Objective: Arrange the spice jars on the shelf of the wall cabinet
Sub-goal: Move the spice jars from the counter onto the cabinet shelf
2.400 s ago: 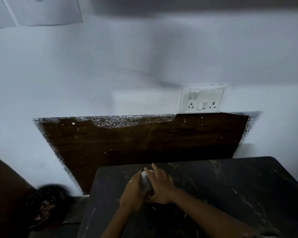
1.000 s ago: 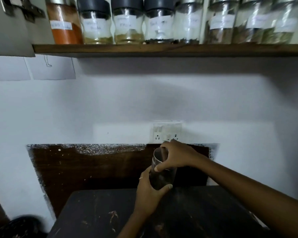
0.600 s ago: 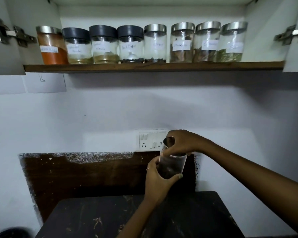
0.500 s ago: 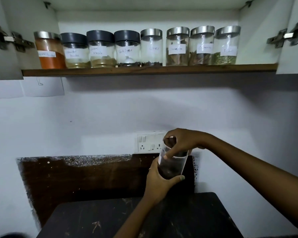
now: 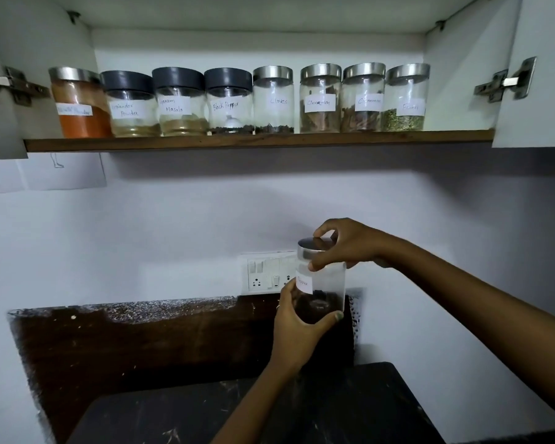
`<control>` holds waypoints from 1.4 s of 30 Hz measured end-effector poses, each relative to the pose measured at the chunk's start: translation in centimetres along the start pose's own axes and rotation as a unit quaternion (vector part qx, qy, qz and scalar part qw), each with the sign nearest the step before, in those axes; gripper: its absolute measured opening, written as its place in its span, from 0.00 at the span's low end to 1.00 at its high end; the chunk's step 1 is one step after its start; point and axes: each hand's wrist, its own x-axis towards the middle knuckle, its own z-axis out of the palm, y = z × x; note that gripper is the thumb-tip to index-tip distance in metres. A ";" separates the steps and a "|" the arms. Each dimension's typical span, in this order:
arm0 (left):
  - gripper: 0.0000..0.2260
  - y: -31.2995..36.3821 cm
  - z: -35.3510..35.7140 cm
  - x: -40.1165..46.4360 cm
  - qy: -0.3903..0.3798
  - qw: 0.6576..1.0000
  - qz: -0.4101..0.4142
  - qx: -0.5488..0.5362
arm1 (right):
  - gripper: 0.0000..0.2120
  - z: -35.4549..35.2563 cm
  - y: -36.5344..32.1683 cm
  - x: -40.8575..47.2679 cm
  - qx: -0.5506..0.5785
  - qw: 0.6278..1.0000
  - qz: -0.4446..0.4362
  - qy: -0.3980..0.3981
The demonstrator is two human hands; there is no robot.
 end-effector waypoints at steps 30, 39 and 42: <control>0.39 4.0 1.5 3.1 0.019 0.992 0.112 -0.046 | 0.31 -4.3 1.6 -0.1 0.220 0.968 -0.118 0.005; 0.38 6.2 3.5 4.2 0.078 0.987 0.132 -0.058 | 0.33 -4.6 3.1 -1.6 0.232 0.964 -0.116 0.064; 0.36 7.0 4.0 4.9 0.083 0.983 0.153 -0.064 | 0.31 -4.1 4.4 -2.7 0.230 0.963 -0.127 0.065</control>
